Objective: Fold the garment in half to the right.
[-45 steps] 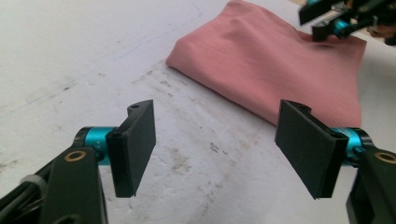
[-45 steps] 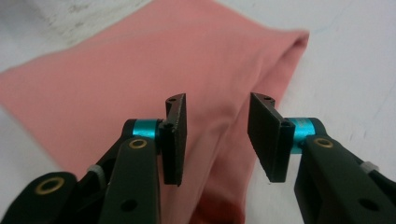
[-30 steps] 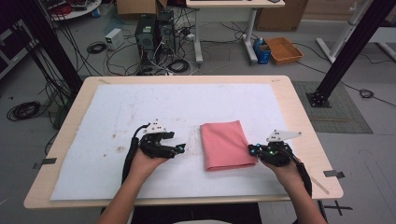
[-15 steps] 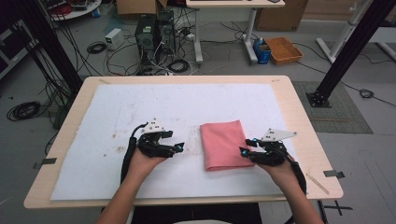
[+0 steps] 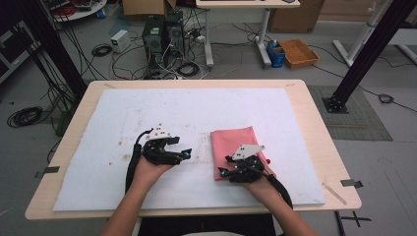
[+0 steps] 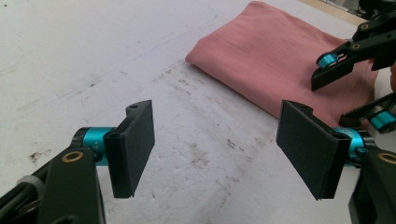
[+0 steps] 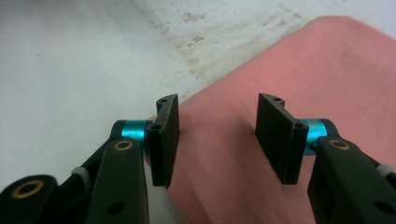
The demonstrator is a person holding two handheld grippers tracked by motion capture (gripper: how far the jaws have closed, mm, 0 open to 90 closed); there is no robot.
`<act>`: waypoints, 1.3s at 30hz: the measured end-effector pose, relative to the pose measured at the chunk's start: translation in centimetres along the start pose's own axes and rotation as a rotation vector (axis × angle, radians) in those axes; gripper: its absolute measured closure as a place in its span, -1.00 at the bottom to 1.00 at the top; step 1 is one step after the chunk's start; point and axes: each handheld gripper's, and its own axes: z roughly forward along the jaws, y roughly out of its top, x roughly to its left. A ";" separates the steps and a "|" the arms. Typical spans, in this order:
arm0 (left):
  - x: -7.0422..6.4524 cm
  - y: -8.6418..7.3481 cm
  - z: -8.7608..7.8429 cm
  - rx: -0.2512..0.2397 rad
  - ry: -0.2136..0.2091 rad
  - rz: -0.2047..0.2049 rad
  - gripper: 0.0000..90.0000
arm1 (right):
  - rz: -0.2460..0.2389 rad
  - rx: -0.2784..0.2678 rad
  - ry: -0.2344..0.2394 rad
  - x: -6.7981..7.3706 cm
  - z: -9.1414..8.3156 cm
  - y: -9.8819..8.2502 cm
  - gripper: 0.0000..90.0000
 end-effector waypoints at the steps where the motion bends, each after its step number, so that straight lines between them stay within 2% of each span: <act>1: 0.0 0.0 0.0 0.000 0.000 0.000 -0.38 | 0.000 0.000 0.000 0.0 0.0 0.0 0.11; 8: -0.1 0.0 0.0 -0.001 -0.002 0.006 -0.38 | -0.005 -0.007 -0.019 0.6 0.3 -0.2 0.11; 11: -0.1 0.1 -0.2 -0.004 0.001 0.007 -0.38 | -0.011 -0.016 -0.016 0.5 0.0 0.0 -0.09; 15: 0.1 0.1 -0.5 -0.011 0.008 0.002 -0.38 | -0.009 -0.050 -0.004 0.1 -0.7 0.3 -0.15; 16: 0.0 0.3 -0.9 -0.025 0.030 0.008 -0.38 | -0.005 -0.081 -0.013 -0.5 -1.5 0.7 -0.23; 17: 0.0 0.5 -1.0 -0.031 0.030 0.016 -0.38 | 0.002 -0.094 -0.013 -0.9 -1.8 0.8 -0.24; 22: -0.4 1.0 -1.5 -0.057 0.012 0.043 -0.41 | 0.047 -0.144 -0.050 -3.0 -3.4 1.9 -0.30; 27: 0.1 1.0 -1.8 -0.064 0.004 0.045 -0.46 | 0.073 -0.185 -0.079 -4.5 -4.6 2.4 -0.35; 31: 0.5 1.1 -2.0 -0.075 -0.008 0.046 -0.48 | 0.093 -0.204 -0.086 -5.6 -5.0 2.1 -0.37; 34: 0.8 1.1 -2.1 -0.080 -0.023 0.047 -0.51 | 0.127 -0.218 -0.094 -6.5 -5.6 1.5 -0.40; 37: 1.0 1.0 -2.1 -0.072 -0.029 0.050 -0.52 | 0.151 -0.218 -0.090 -7.1 -5.9 1.1 -0.44; 39: 1.2 0.8 -2.0 -0.067 -0.030 0.055 -0.55 | 0.176 -0.217 -0.101 -8.1 -6.4 0.2 -0.50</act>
